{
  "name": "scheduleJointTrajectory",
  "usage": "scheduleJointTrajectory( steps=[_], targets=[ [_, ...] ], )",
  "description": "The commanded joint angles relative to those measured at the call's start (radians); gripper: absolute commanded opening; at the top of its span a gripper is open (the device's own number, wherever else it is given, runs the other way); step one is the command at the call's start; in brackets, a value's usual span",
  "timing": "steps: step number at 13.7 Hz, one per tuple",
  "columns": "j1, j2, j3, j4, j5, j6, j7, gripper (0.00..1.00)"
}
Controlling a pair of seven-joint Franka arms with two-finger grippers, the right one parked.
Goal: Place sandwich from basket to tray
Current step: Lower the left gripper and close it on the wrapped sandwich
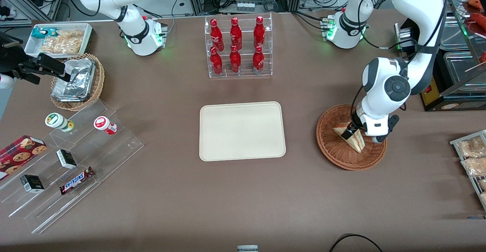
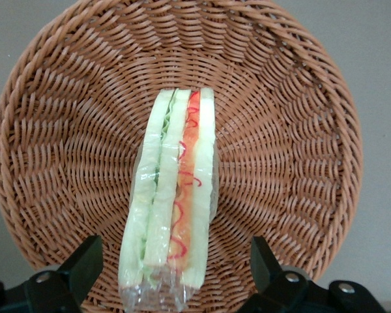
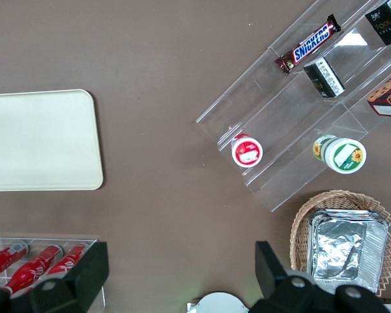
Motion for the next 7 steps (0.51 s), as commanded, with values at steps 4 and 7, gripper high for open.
scheduleJointTrajectory(
  steps=[4, 7],
  targets=[
    [0.003, 0.026, 0.002, -0.004, 0.014, 0.019, -0.017, 0.78],
    [0.003, 0.02, 0.002, -0.005, 0.014, -0.016, -0.017, 0.2]
  ],
)
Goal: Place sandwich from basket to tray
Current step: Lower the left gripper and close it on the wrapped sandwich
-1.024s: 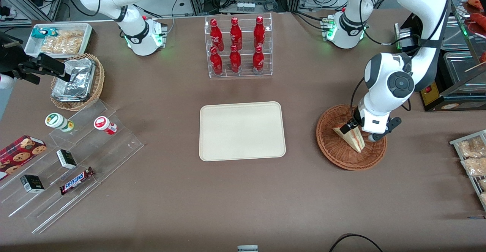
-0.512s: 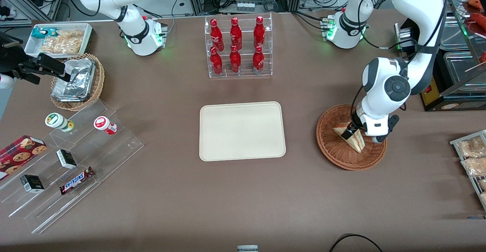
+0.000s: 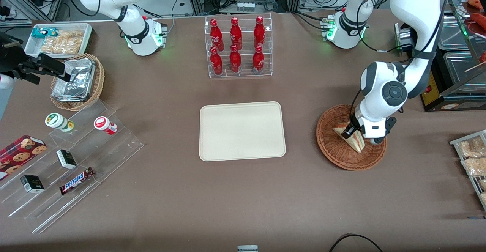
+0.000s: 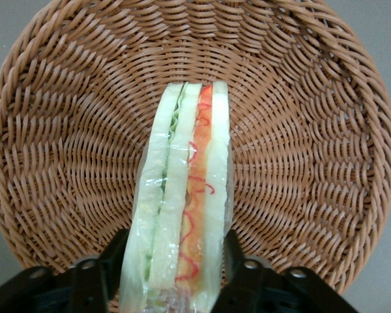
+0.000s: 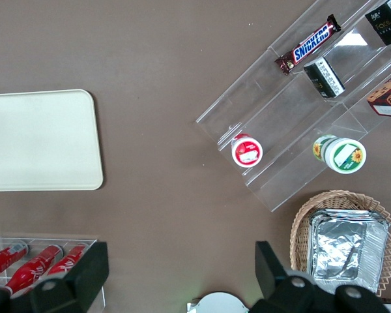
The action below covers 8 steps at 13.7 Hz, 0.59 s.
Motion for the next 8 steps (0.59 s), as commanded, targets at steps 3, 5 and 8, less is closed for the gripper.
scheduleJointTrajectory(
  steps=[3, 5, 8],
  targets=[
    [-0.002, -0.038, 0.0, 0.054, 0.015, -0.134, 0.009, 0.1],
    [-0.005, -0.032, 0.0, 0.163, 0.015, -0.317, 0.023, 0.1],
    [-0.011, -0.025, -0.003, 0.243, 0.014, -0.405, 0.093, 0.1]
  ],
)
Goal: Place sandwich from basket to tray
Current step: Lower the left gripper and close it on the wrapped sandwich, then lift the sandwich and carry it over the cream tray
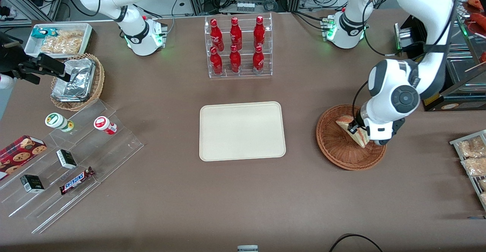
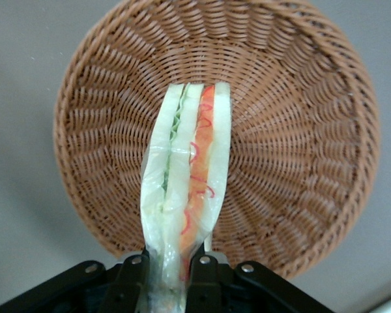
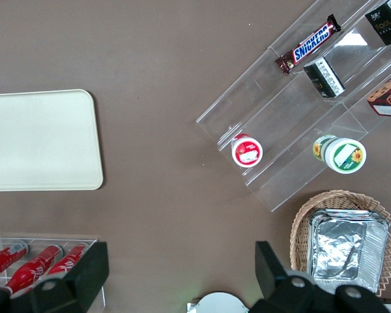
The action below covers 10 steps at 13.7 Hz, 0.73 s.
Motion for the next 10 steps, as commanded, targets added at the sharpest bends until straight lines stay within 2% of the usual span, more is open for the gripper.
scheduleJointTrajectory(
  steps=[1, 5, 7, 10],
  targets=[
    [-0.026, 0.009, -0.005, 0.059, 0.012, -0.043, 0.068, 0.08],
    [-0.143, 0.07, -0.007, 0.13, 0.007, -0.043, 0.232, 0.08],
    [-0.216, 0.105, -0.013, 0.162, -0.003, -0.037, 0.253, 0.08],
    [-0.308, 0.217, -0.034, 0.292, -0.005, -0.047, 0.235, 0.07]
  ],
)
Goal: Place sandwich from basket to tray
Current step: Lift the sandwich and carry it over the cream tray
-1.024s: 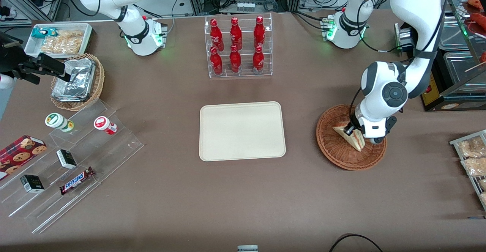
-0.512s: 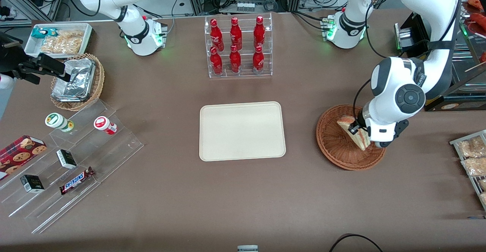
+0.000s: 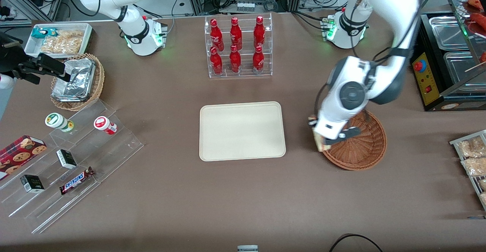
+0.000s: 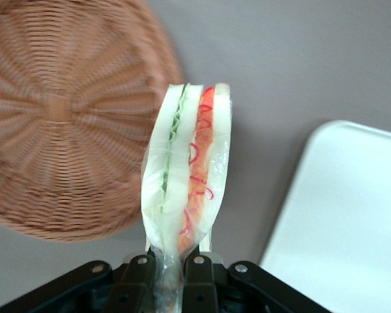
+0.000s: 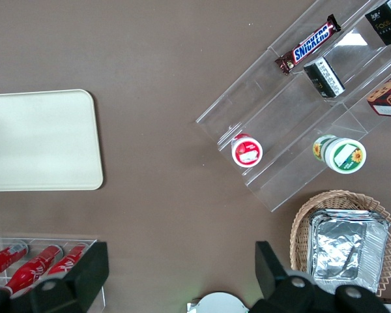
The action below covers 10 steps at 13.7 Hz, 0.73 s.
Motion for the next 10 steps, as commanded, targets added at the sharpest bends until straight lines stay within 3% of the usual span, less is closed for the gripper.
scheduleJointTrajectory(
  steps=[1, 10],
  targets=[
    [-0.075, 0.115, -0.01, 0.15, -0.004, -0.024, -0.019, 0.06],
    [-0.293, 0.361, -0.01, 0.443, -0.003, -0.018, -0.305, 0.05]
  ],
)
